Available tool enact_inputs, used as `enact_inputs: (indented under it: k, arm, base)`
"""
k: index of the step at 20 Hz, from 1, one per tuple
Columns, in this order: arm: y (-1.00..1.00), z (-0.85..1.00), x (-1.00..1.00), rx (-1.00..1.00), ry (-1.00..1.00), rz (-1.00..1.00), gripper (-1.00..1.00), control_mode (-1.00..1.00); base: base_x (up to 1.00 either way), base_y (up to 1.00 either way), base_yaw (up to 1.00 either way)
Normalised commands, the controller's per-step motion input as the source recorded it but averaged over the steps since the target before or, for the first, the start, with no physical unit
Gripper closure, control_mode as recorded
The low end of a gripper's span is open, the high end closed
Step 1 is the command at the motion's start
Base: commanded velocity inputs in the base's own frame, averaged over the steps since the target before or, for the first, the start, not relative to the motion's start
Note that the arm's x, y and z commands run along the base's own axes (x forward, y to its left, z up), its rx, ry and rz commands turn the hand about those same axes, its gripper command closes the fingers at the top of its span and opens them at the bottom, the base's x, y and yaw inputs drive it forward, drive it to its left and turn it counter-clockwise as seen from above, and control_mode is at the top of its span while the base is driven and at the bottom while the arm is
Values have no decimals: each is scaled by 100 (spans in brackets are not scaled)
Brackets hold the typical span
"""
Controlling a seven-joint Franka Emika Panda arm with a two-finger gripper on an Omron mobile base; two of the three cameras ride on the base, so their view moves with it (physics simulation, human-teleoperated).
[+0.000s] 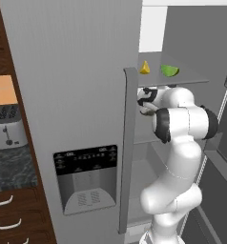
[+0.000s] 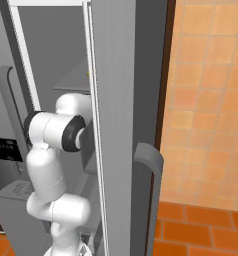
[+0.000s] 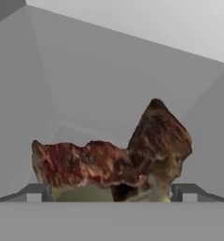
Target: Place one lemon wedge and one steak in each tupperware on the nearby counter, to pack two identical lunches.
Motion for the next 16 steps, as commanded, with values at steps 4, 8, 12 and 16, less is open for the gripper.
enact_inputs:
  k: [4,8,12,16]
  arm:
    - [15,-24,35,1,0,-16,-100,-100]
    - [0,-27,3,2,0,-18,-100,-100]
    - [4,-36,-57,2,4,-24,-100,-100]
    - [14,-37,-100,0,15,-16,-100,-100]
  base:
    - [0,0,0]
    - [0,0,0]
    - [0,0,0]
    - [0,0,0]
